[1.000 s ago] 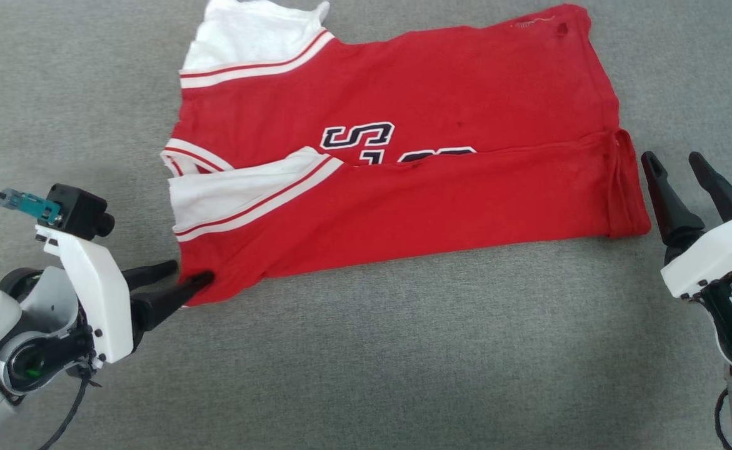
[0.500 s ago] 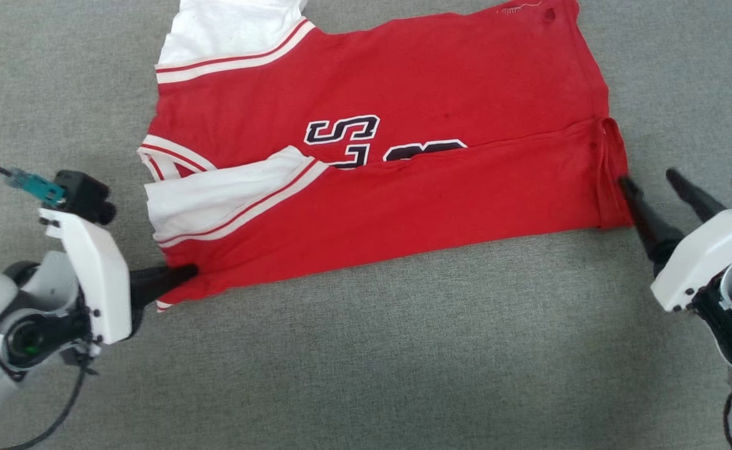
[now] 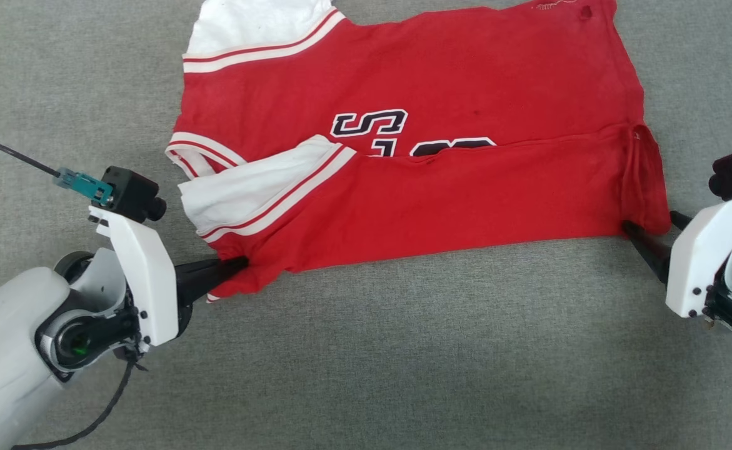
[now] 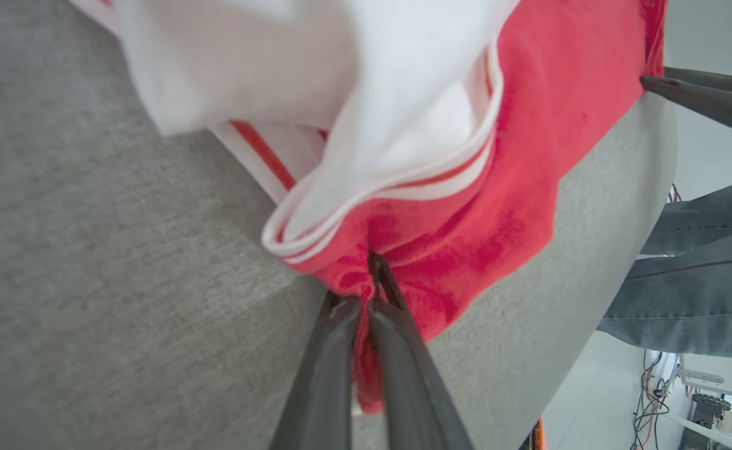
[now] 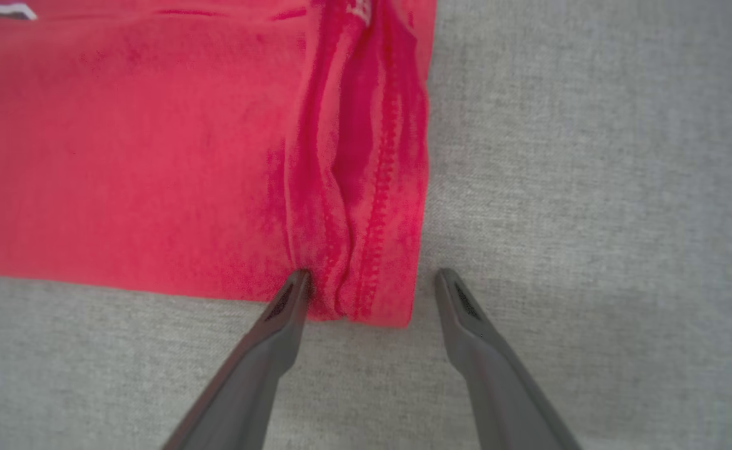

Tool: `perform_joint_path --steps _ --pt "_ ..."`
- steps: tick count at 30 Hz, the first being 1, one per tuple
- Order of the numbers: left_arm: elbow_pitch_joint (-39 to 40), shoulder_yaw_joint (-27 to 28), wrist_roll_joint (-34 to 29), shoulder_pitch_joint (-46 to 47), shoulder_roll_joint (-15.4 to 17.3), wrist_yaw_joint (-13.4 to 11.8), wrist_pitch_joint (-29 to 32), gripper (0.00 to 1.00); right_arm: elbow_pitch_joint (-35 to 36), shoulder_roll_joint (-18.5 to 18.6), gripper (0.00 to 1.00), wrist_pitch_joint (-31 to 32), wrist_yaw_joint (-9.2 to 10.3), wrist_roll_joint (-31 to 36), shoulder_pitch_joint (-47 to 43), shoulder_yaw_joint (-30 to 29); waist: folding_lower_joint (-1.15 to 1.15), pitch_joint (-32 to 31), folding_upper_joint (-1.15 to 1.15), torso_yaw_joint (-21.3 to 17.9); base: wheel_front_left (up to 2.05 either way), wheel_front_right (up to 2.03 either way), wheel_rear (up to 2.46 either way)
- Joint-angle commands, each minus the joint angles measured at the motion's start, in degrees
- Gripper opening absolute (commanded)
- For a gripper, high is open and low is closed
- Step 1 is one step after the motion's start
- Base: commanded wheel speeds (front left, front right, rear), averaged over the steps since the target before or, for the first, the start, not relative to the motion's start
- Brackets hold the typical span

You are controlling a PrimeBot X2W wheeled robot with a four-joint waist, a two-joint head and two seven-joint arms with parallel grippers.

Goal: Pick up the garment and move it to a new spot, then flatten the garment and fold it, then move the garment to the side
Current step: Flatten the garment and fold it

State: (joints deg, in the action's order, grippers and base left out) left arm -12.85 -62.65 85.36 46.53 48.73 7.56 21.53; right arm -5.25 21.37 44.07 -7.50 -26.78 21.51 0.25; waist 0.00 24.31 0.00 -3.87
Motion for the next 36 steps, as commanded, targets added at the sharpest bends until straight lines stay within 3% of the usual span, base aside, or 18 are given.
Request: perform_joint_path --steps 1,2,3,5,6,13,21,27,32,33,34,35,36 --pt "-0.3 -1.33 0.23 -0.34 -1.39 -0.16 -0.34 0.0 -2.37 -1.29 1.0 1.32 0.02 1.04 0.42 0.38 0.0 -0.05 0.0 0.59 0.0 0.0 0.0" --pt "-0.39 -1.39 0.38 -0.32 -1.57 -0.16 -0.65 0.0 -3.13 -2.13 0.92 1.49 0.02 0.8 0.53 0.6 0.0 -0.15 0.0 0.7 0.0 0.0 0.0" --pt "-0.43 -1.52 0.43 -0.35 -1.8 -0.16 -0.9 0.0 -3.86 -2.85 0.58 1.42 0.01 0.46 0.63 0.62 0.0 -0.29 0.0 0.84 0.0 0.0 0.0" --pt "-0.51 -1.81 0.47 -0.53 -1.98 -0.16 -1.43 0.0 -5.12 -3.44 0.03 0.94 0.0 0.07 0.78 0.48 0.0 -0.73 0.0 1.11 0.0 0.0 0.0" --pt "-0.5 -1.86 0.44 -0.62 -1.99 -0.16 -1.82 0.0 -5.59 -3.37 0.0 0.81 0.01 0.08 0.72 0.45 0.0 -0.93 0.0 1.22 0.0 0.0 0.0" --pt "0.81 -2.07 0.92 -1.65 -0.38 -0.16 -4.44 0.0 -3.94 -1.78 0.0 -1.37 0.05 -0.71 -0.81 -0.9 0.0 -2.6 0.0 1.54 0.0 0.0 0.0" --pt "7.26 -3.25 0.6 -5.83 5.37 -0.15 -8.81 0.0 4.13 -0.02 0.0 -0.1 0.03 -2.38 -8.29 -3.38 0.0 -4.52 0.0 1.59 0.0 0.0 0.0" --pt "12.61 -4.77 -0.16 -10.72 9.15 -0.15 -13.79 0.0 10.7 -0.13 0.0 3.33 0.03 -4.13 -16.99 -5.59 0.0 -4.88 0.0 1.66 0.0 0.0 0.0" --pt "13.99 -5.69 -0.62 -13.06 10.09 -0.15 -16.75 0.0 14.65 -1.39 0.0 3.29 0.03 -4.5 -21.51 -7.78 0.0 -4.9 0.0 1.76 0.0 0.0 0.0" --pt "13.88 -5.66 -0.64 -13.12 10.0 -0.15 -17.33 0.0 15.14 -1.67 0.29 2.78 0.03 -4.21 -21.8 -8.05 0.0 -4.94 0.0 1.75 0.0 0.0 0.0" --pt "13.58 -5.58 -0.54 -13.2 9.93 -0.15 -17.82 0.25 15.56 -1.76 0.85 2.12 0.03 -3.75 -22.07 -8.11 0.0 -5.03 0.0 1.74 0.0 0.0 0.0" --pt "13.22 -5.5 -0.72 -13.31 9.99 -0.15 -18.39 0.5 15.84 -2.07 1.0 1.35 0.03 -3.58 -22.0 -8.16 0.0 -5.2 0.0 1.63 0.0 0.0 0.0" --pt "12.93 -5.3 -0.95 -13.18 9.95 -0.15 -19.14 0.96 16.18 -2.41 1.0 0.4 0.03 -3.37 -21.83 -8.47 0.0 -5.29 0.0 1.57 0.0 0.0 0.0"
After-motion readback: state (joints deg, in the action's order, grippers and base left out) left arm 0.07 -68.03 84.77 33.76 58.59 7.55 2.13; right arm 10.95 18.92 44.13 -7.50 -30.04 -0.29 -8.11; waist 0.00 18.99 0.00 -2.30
